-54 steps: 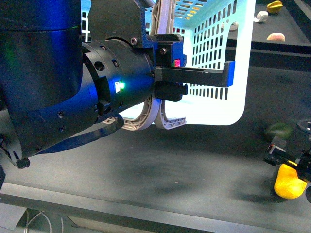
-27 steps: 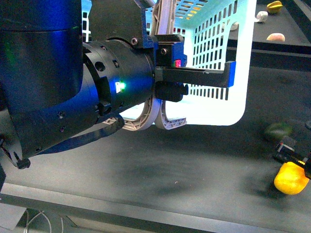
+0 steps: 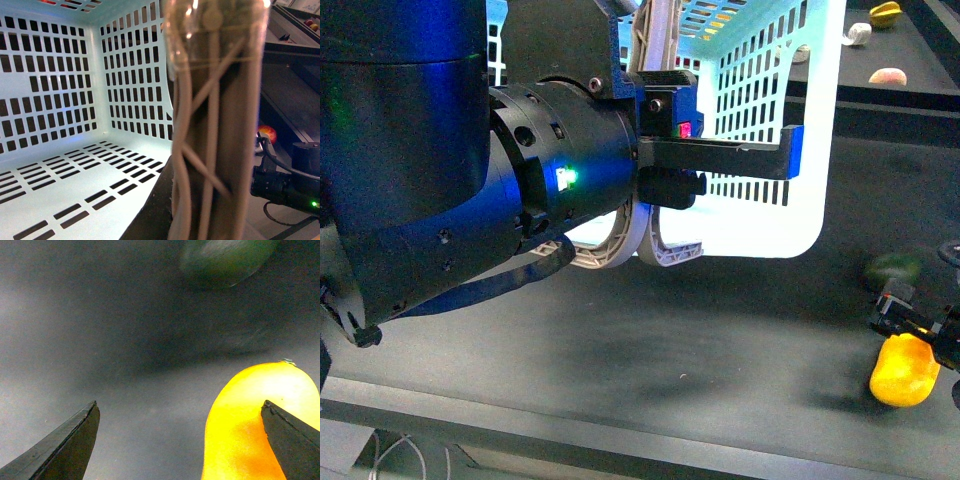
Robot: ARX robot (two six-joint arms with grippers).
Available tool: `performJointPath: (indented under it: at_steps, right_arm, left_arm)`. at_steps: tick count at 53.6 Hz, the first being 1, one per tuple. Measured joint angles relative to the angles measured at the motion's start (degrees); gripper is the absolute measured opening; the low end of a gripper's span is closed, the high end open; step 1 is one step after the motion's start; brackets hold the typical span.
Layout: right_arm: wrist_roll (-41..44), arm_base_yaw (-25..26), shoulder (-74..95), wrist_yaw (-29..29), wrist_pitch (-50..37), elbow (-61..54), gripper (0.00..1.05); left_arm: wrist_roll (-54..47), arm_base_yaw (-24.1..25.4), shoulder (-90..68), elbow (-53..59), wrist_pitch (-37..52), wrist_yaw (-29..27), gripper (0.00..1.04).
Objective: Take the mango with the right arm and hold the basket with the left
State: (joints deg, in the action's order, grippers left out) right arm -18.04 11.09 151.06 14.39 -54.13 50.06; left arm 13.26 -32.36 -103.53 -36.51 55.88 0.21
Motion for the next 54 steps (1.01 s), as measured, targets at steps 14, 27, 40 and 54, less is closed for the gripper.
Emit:
performJointPath:
  at_steps: [14,27,40,54]
  right_arm:
    - [-1.6,-0.3,-1.3,-5.7,0.1,-1.6,0.96]
    - [-7.8,1.0,-4.2,-20.4,0.6,-4.2,0.96]
    - [-6.3,0.8,-4.9,-19.2,3.5,-4.9,0.96]
    - [-0.9,0.5,-0.1,-17.3,5.0,-2.2,0.96]
  left_arm:
    - [0.0,0.0,0.0,0.0,0.0,0.1,0.05]
    - [0.0,0.0,0.0,0.0,0.0,0.0,0.05]
    - [0.0,0.0,0.0,0.0,0.0,0.1,0.05]
    - [0.0,0.0,0.0,0.0,0.0,0.0,0.05]
